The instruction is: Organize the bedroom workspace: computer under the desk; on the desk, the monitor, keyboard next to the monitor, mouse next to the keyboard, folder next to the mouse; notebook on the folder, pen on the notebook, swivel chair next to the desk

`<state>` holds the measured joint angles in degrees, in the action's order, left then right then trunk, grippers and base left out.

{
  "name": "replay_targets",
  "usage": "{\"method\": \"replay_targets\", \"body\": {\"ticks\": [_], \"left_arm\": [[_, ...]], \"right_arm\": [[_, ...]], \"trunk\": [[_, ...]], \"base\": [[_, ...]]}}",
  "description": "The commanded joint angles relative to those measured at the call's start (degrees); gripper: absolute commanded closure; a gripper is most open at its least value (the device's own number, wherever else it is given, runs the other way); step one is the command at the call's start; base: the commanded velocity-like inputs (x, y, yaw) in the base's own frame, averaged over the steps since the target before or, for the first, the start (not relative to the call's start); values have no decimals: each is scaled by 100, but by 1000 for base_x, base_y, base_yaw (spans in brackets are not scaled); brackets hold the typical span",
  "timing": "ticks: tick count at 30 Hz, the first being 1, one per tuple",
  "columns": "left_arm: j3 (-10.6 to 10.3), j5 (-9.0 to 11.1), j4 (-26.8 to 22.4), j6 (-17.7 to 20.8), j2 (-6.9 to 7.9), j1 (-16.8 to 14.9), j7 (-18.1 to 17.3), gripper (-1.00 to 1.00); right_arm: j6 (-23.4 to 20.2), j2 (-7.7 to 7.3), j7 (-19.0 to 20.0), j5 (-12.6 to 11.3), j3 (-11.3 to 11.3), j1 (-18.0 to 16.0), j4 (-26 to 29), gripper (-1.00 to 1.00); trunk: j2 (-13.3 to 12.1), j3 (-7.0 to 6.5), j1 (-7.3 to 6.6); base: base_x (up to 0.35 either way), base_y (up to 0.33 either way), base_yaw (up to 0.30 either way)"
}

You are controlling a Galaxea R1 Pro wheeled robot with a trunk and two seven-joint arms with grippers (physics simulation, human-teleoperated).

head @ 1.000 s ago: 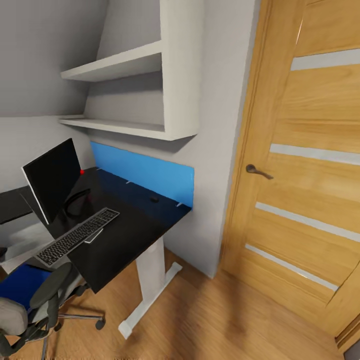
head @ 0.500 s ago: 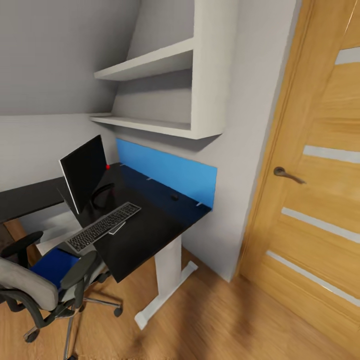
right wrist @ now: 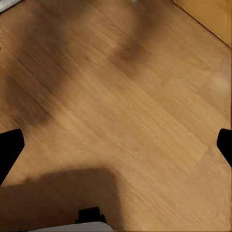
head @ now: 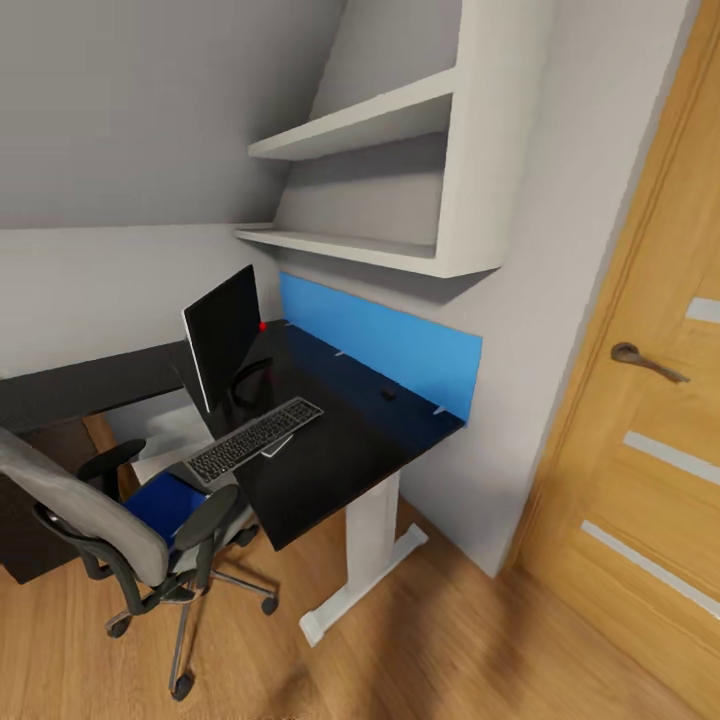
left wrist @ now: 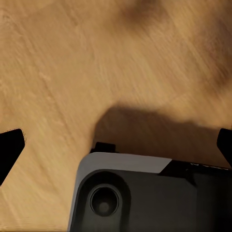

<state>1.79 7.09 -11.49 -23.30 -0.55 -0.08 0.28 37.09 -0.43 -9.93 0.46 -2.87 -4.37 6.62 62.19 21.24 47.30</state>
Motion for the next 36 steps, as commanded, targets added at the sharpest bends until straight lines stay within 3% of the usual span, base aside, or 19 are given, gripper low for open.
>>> {"method": "replay_targets", "body": {"ticks": [1,2,5,8,16,26,30,36], "left_arm": [[15,17,-2,-12,-2,-1,-1,-100],[15,19,-2,-14,0,-1,-1,-100],[16,20,-2,-15,1,-1,-1,-100],[16,17,-2,-29,-1,-1,-1,-100],[-1,1,-7,-59,-13,-1,-1,-100],[6,15,-11,-381,-15,-1,-1,-100],[7,18,2,-733,-16,-1,-1,-100],[7,18,46,-806,-16,-1,-1,-100]], "right_arm": [[31,2,-32,70,-25,-3,-6,-100],[52,5,-108,258,-27,-3,-46,-100],[75,1,-166,489,-29,-3,-115,-100],[121,4,-187,592,-37,-3,-149,-100],[435,-13,-184,583,-67,-3,-169,-100],[485,17,-183,582,-76,-3,-206,-100],[492,12,-177,617,-40,-3,-216,-100],[492,3,-177,621,-32,-3,-221,-100]], "trunk": [[4,6,0],[4,6,0],[4,8,0],[4,16,0],[4,47,0],[4,90,0],[4,106,0],[4,129,0]], "base": [[0,0,282],[0,0,283],[0,0,284],[0,0,284],[0,0,276],[0,0,261],[0,0,259],[0,0,259]]}}
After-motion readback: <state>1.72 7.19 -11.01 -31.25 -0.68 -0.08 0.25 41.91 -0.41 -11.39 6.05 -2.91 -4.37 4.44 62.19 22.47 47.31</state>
